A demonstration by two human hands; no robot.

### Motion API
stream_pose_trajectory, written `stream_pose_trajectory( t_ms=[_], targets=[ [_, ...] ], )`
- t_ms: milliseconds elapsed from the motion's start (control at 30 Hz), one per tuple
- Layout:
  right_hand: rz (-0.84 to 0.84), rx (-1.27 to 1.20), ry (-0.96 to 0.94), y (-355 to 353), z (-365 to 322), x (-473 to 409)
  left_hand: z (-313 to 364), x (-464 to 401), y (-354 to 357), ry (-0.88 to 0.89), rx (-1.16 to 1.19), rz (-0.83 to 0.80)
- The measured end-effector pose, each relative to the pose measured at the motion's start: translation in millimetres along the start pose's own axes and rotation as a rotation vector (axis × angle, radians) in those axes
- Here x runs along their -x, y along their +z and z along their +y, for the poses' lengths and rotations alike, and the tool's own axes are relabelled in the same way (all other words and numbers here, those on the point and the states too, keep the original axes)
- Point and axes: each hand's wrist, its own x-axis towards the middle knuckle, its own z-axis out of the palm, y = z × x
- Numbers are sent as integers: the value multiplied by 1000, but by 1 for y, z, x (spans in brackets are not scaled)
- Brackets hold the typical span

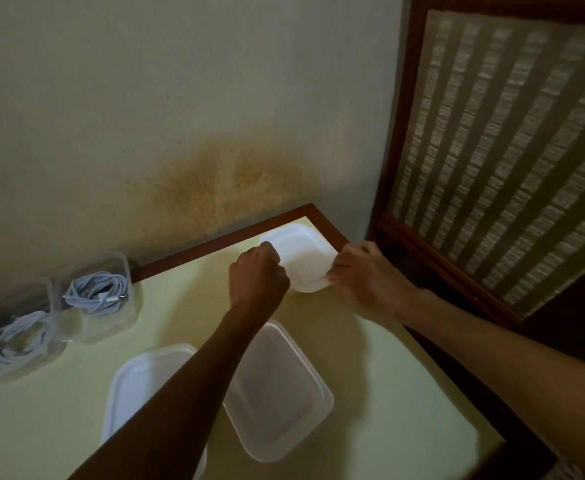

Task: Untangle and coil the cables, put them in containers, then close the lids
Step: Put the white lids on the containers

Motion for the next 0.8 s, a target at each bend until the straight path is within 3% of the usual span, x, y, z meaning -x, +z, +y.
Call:
stream_pose_trajectory(
  t_ms=[67, 133, 233, 433, 600, 800],
  targets=[
    [78, -35, 105, -6, 10, 4, 5, 0, 4, 30, 11, -55],
    [137, -49, 198, -9, 19, 9, 11, -1, 10, 115, -50, -220],
    [152, -58, 253, -9, 21, 21, 21, -1, 15, 276, -362, -388],
    [82, -158, 241, -10, 7, 29, 26, -1, 4, 423, -623, -401],
    [51, -209, 225, -10, -8, 23, 7, 4, -15, 411, -598, -431],
    [108, -219, 172, -22, -40, -3, -31, 14, -53, 451, -467, -299]
  ],
)
